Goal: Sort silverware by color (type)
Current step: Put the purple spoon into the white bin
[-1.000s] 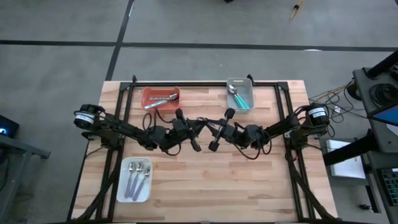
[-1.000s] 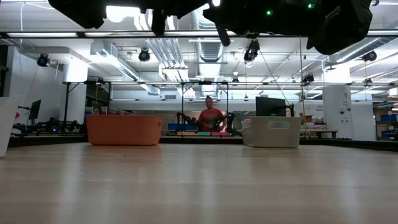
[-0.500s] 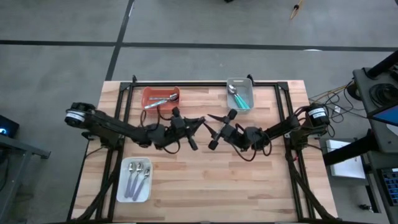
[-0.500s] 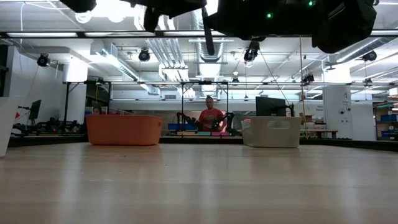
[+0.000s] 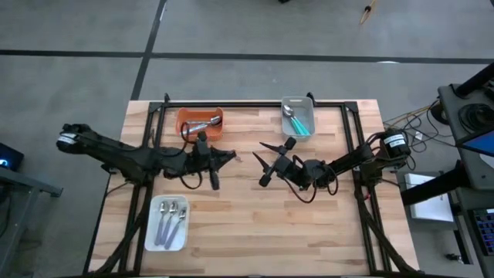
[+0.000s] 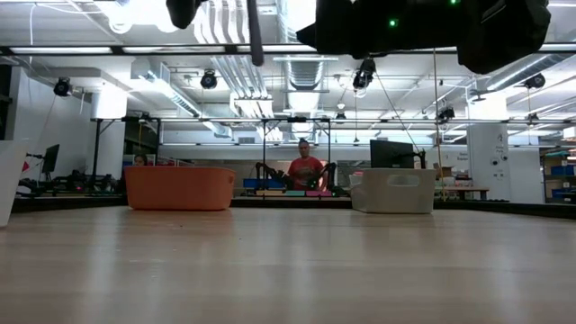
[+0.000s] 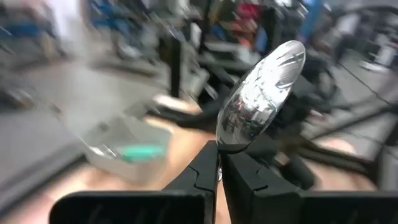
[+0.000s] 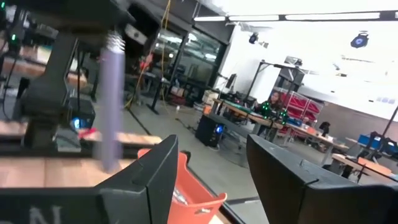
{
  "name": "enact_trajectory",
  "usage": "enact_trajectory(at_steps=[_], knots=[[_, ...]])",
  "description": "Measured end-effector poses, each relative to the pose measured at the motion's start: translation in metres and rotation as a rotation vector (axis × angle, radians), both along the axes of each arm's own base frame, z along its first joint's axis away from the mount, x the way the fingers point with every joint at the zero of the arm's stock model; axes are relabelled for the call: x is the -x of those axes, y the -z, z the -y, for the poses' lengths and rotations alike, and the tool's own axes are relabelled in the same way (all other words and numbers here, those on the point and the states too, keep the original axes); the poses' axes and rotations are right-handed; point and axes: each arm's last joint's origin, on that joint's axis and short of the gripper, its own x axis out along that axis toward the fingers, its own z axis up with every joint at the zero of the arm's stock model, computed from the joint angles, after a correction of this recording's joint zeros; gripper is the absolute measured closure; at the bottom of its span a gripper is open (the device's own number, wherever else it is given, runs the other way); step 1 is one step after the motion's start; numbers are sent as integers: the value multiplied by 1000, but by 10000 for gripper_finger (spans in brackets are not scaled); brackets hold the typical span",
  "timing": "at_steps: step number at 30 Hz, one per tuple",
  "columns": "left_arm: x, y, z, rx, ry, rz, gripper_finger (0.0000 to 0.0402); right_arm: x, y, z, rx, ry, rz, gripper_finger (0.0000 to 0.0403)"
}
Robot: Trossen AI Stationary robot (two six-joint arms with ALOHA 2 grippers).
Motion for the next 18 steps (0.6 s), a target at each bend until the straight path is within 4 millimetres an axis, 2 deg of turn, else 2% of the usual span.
enact_trajectory(at_steps=[4,6,10,13,16,18], knots=[[11,-8,2,149,109,-126,401,0,1,0,9,4,-52,221],[18,-11,3,251,123,-268,401,0,1,0,13,5,-76,220],[39,-24,6,501,50,-636,401,1,1,0,20,6,-107,220],[55,-22,14,580,-49,-916,401,2,-1,0,35,11,-110,220],[64,-17,21,668,-110,-1070,401,2,-1,0,41,12,-120,220],[65,-13,29,726,-107,-1089,401,2,-1,0,49,14,-124,220]])
